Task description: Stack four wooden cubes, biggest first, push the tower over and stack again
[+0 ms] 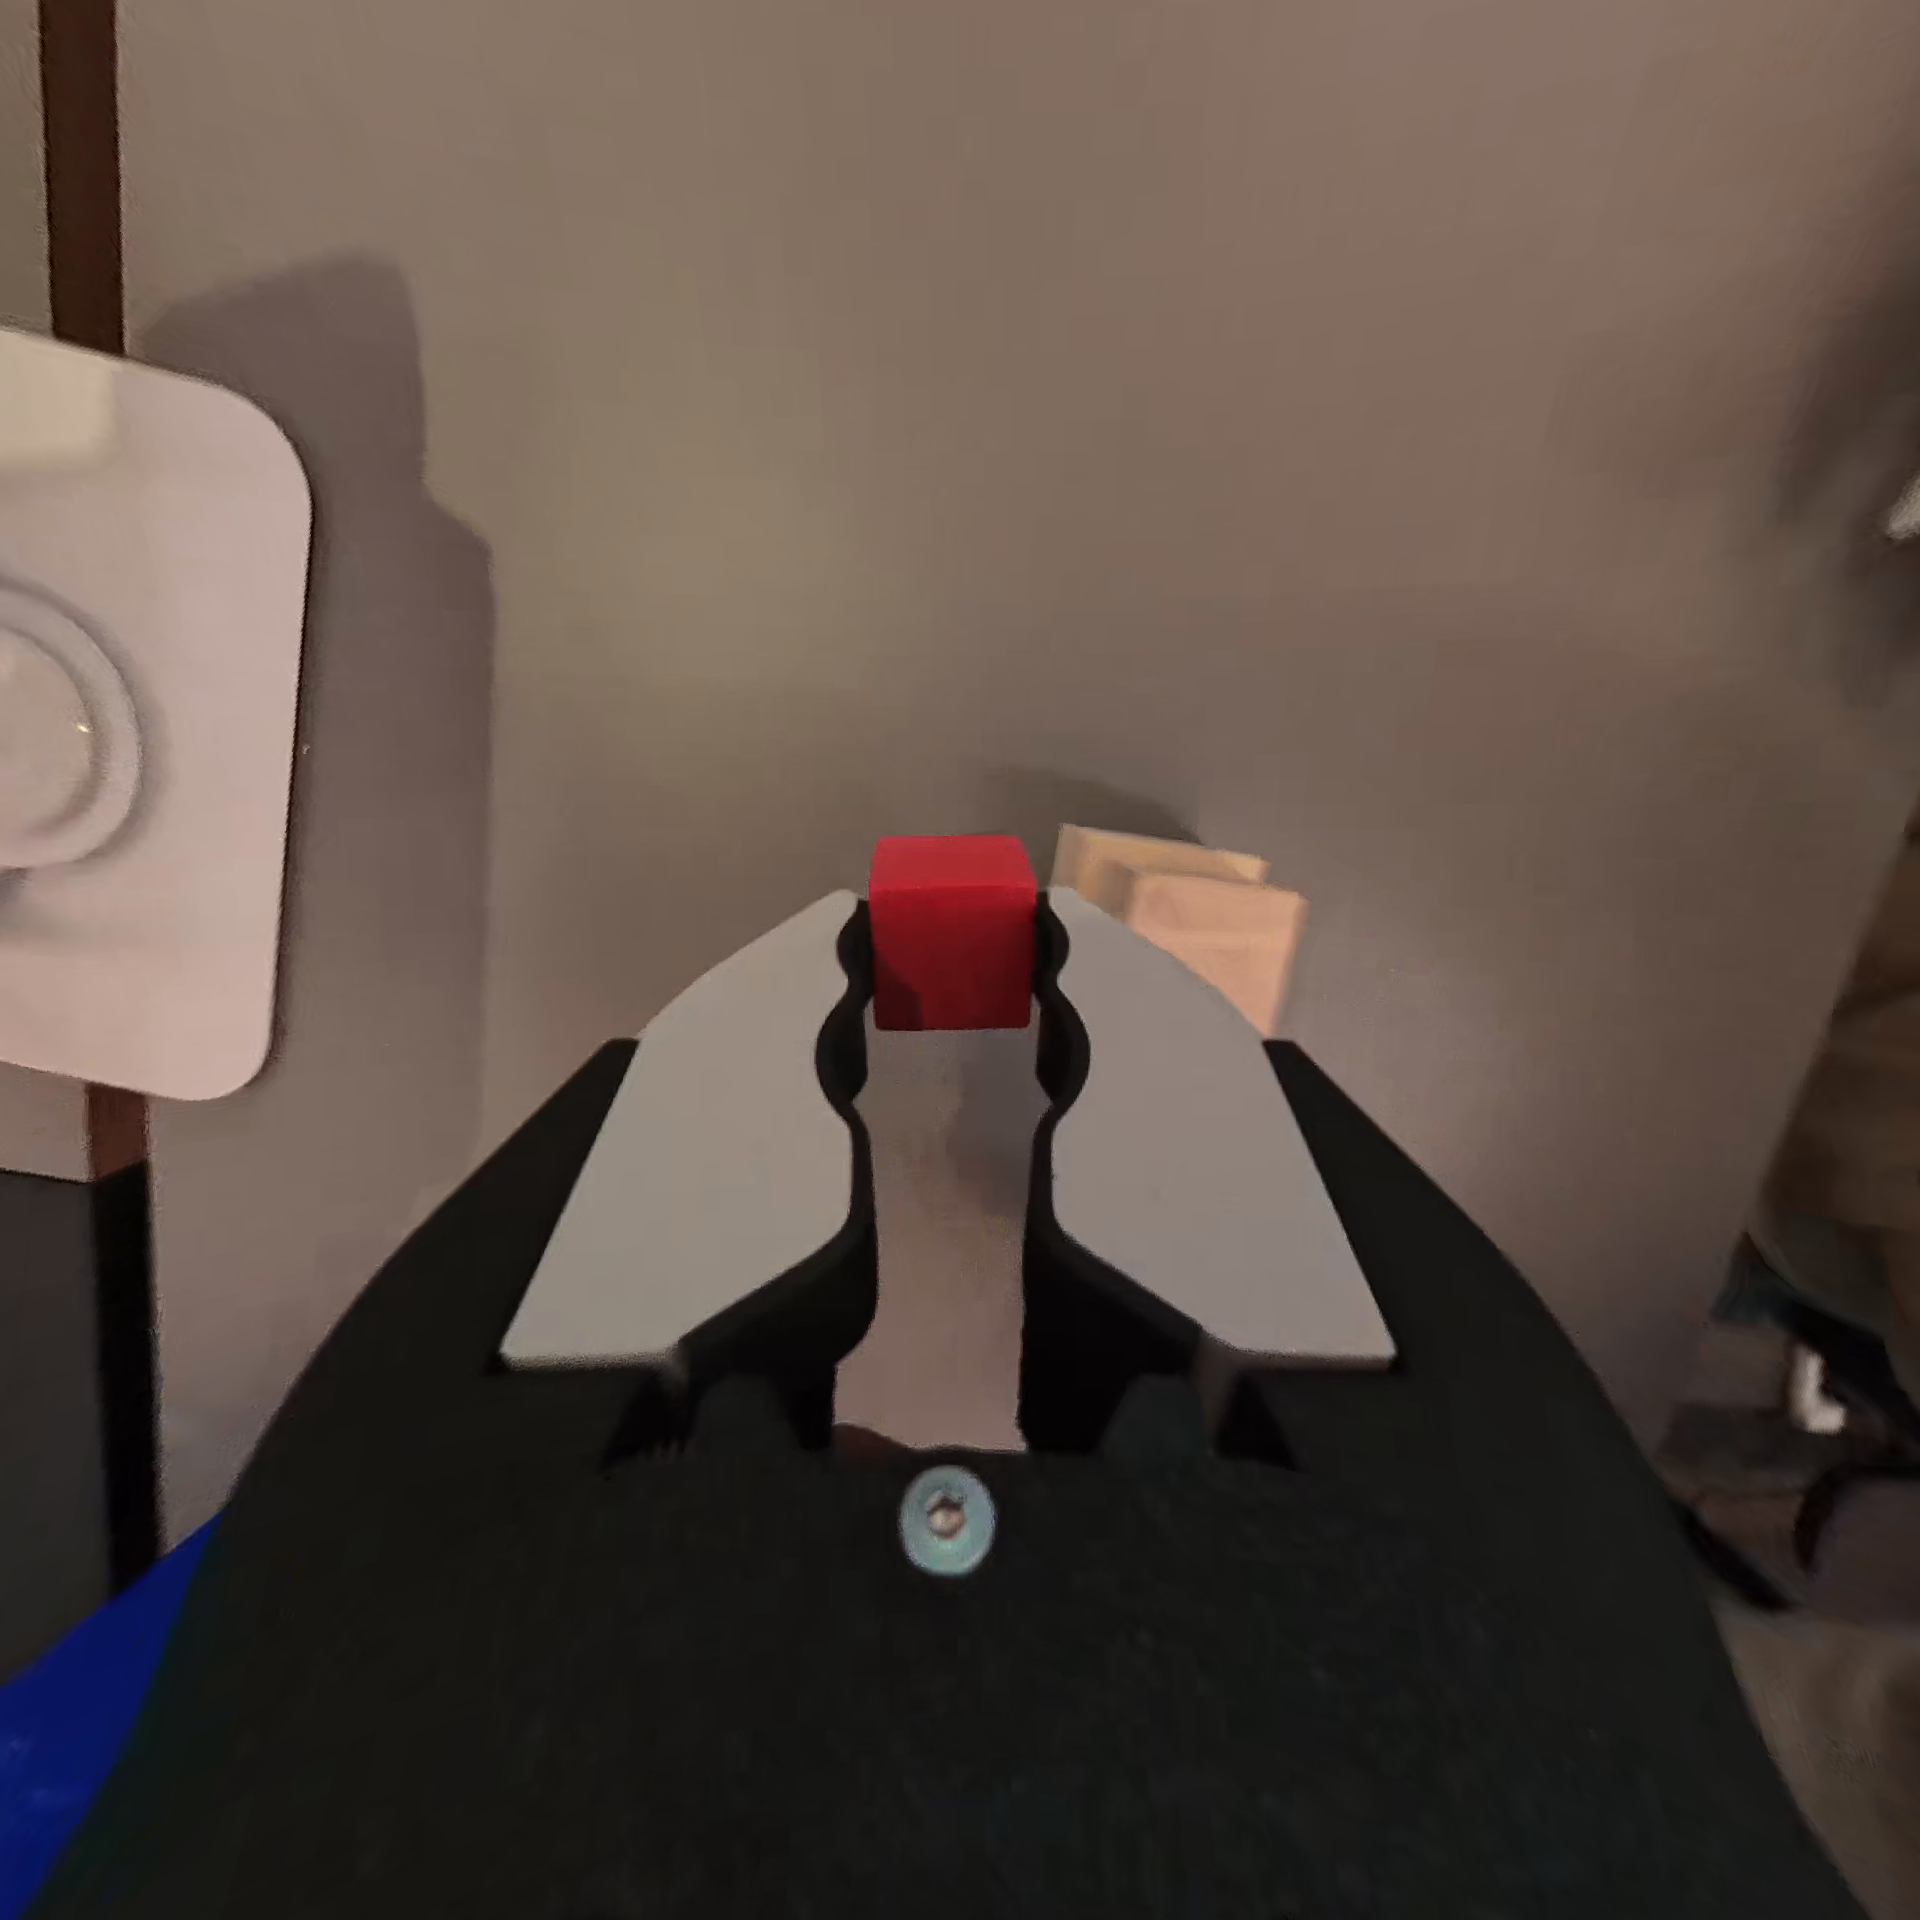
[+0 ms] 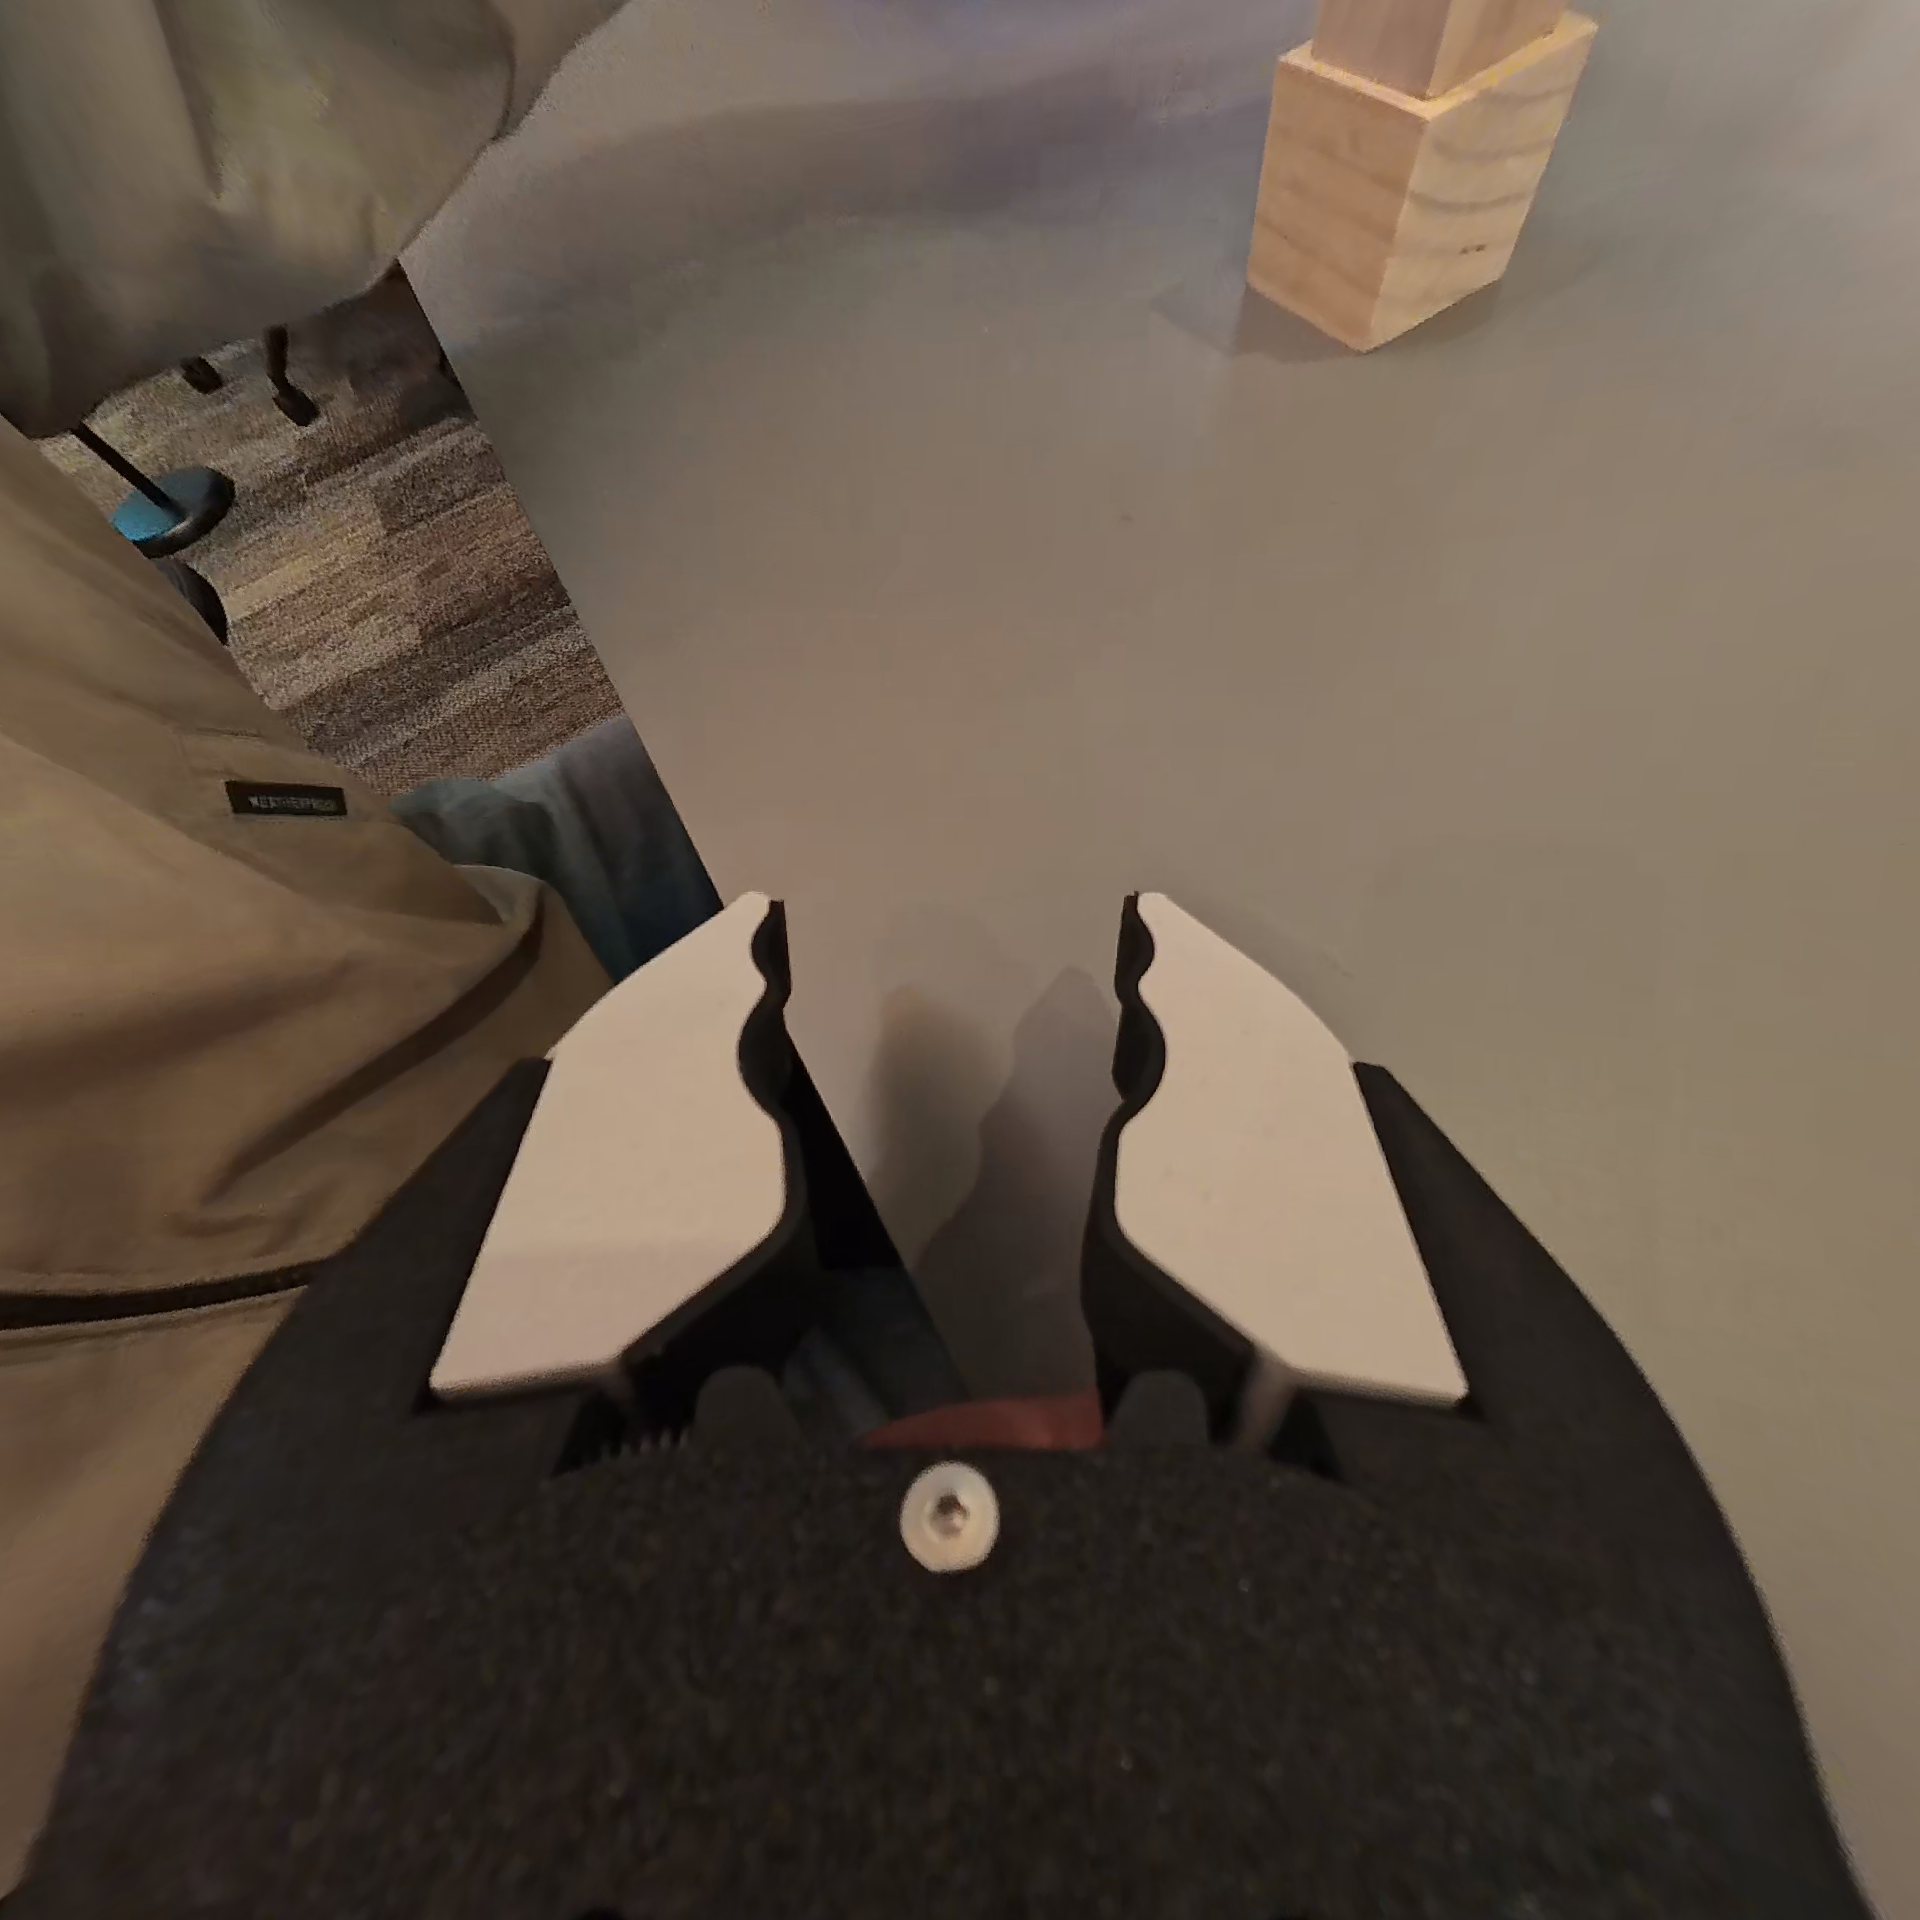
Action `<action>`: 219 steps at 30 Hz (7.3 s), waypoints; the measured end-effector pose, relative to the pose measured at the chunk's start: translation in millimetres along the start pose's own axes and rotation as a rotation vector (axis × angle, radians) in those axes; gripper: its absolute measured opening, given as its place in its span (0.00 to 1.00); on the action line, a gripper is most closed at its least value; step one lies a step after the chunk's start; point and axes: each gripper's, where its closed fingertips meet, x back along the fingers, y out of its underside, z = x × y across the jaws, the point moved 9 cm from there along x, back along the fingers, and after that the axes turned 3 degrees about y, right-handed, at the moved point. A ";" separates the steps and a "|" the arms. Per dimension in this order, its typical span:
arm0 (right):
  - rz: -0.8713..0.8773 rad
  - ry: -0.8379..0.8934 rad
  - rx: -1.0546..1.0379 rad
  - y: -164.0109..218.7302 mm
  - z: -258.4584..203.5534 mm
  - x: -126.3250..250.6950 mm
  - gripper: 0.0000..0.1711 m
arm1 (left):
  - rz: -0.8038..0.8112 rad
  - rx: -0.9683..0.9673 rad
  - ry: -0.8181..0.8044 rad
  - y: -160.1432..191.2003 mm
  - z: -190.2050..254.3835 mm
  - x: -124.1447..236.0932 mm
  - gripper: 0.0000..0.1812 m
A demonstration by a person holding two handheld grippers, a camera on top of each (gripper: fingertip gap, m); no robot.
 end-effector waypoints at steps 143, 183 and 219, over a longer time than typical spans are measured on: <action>-0.504 -0.091 0.560 -263.9 78.5 -122.1 0.14 | 0.764 0.563 -0.878 208.5 363.1 -98.1 0.22; 0.423 0.465 -0.154 -32.7 -23.1 -6.4 0.37 | 0.736 0.801 -0.902 178.8 272.8 -58.1 0.27; -0.252 0.018 0.542 -155.0 69.4 -164.1 0.00 | 0.756 0.794 -0.809 202.6 266.9 -75.8 0.28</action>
